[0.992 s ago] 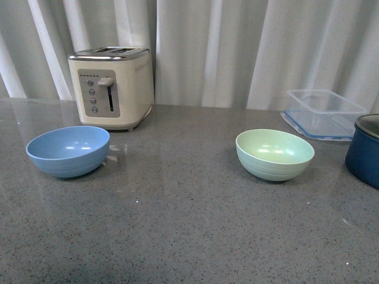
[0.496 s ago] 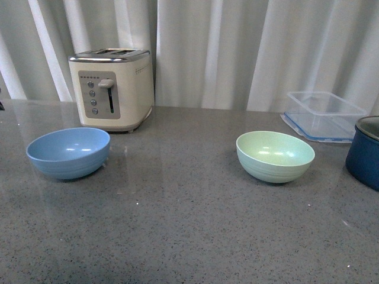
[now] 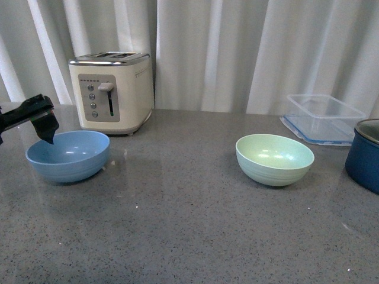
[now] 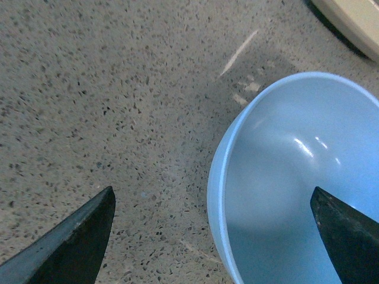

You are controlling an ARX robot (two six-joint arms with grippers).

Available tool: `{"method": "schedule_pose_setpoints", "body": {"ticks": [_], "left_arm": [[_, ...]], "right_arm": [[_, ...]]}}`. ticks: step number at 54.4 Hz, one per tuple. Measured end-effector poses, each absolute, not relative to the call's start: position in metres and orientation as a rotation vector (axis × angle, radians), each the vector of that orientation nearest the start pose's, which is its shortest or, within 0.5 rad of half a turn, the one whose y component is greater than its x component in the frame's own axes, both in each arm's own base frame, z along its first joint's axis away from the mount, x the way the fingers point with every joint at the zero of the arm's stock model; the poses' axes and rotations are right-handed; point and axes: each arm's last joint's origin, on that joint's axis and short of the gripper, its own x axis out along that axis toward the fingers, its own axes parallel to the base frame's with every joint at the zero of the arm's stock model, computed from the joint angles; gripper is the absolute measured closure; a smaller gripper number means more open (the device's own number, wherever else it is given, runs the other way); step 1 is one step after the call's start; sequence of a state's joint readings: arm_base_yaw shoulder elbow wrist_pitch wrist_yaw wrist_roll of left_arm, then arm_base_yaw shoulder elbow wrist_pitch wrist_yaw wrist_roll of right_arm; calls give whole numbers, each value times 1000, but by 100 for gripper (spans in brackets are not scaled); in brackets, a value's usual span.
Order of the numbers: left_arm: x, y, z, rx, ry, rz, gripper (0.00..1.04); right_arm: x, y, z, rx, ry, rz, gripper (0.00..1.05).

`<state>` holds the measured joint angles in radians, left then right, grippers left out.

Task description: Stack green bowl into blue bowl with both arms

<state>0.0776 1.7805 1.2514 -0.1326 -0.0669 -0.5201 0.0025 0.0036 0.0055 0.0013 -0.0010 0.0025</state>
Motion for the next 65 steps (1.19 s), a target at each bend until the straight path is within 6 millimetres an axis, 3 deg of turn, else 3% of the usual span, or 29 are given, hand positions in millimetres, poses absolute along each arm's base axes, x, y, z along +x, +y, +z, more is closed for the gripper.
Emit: {"method": "schedule_pose_setpoints", "body": {"ticks": [21, 32, 48, 65], "left_arm": [[410, 28, 208, -505, 674, 327, 7], [415, 28, 206, -500, 679, 335, 37], [416, 23, 209, -499, 680, 312, 98], [412, -18, 243, -477, 631, 190, 100]], "right_arm": [[98, 0, 165, 2, -3, 3, 10], [98, 0, 165, 2, -4, 3, 10], [98, 0, 165, 2, -3, 3, 10], [98, 0, 165, 2, -3, 3, 10]]}}
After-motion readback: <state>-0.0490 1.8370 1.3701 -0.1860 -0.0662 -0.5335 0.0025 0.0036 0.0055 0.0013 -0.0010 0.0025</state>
